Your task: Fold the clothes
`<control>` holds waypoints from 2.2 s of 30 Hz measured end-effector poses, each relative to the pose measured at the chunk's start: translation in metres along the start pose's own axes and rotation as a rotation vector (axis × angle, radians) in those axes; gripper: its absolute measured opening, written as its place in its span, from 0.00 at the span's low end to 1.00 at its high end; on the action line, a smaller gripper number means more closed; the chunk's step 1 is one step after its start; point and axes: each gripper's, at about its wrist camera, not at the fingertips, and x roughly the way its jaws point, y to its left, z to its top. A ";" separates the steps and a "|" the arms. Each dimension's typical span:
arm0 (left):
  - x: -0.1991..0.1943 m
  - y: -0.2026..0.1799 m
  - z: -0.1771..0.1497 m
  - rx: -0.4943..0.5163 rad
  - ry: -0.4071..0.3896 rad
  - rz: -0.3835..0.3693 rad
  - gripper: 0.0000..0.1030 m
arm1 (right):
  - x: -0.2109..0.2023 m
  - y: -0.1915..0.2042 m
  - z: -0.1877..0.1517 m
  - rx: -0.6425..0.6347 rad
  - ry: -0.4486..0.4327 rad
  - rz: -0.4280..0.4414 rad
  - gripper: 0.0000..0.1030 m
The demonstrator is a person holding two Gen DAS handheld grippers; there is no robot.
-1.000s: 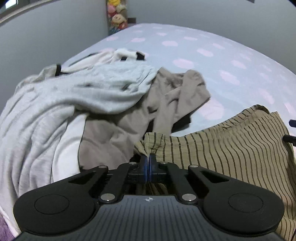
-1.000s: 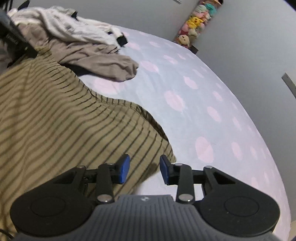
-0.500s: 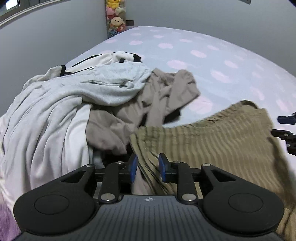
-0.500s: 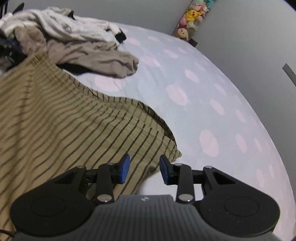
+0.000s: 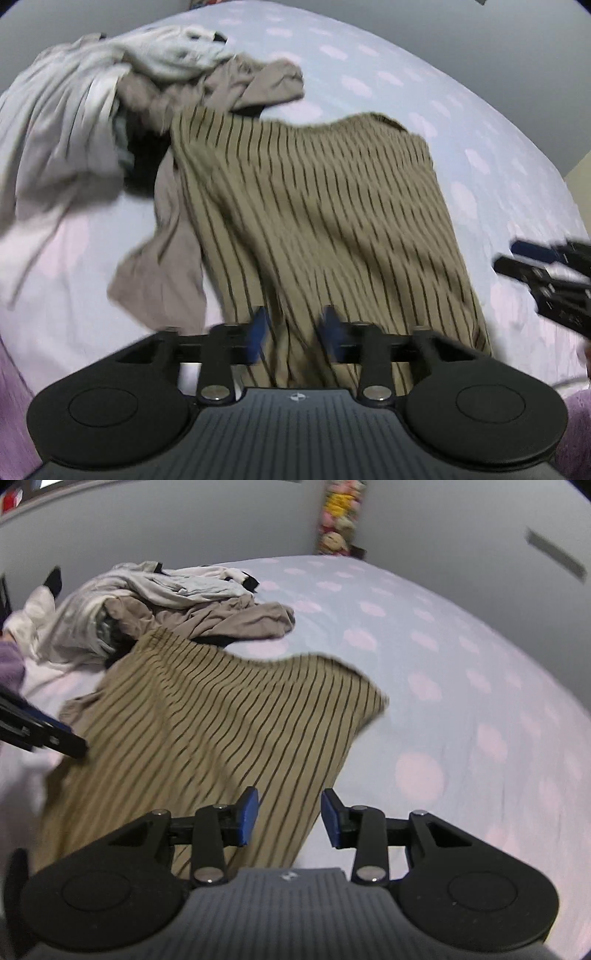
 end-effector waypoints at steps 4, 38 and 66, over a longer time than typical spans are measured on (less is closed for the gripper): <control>-0.004 0.006 -0.018 -0.040 0.005 0.010 0.02 | -0.024 0.005 -0.039 0.165 0.021 0.031 0.41; -0.008 -0.022 -0.095 0.046 0.216 -0.005 0.01 | -0.040 0.084 -0.107 0.048 0.185 0.098 0.44; -0.007 -0.116 -0.155 0.914 0.129 0.074 0.51 | -0.035 0.104 -0.111 -0.192 0.161 0.235 0.59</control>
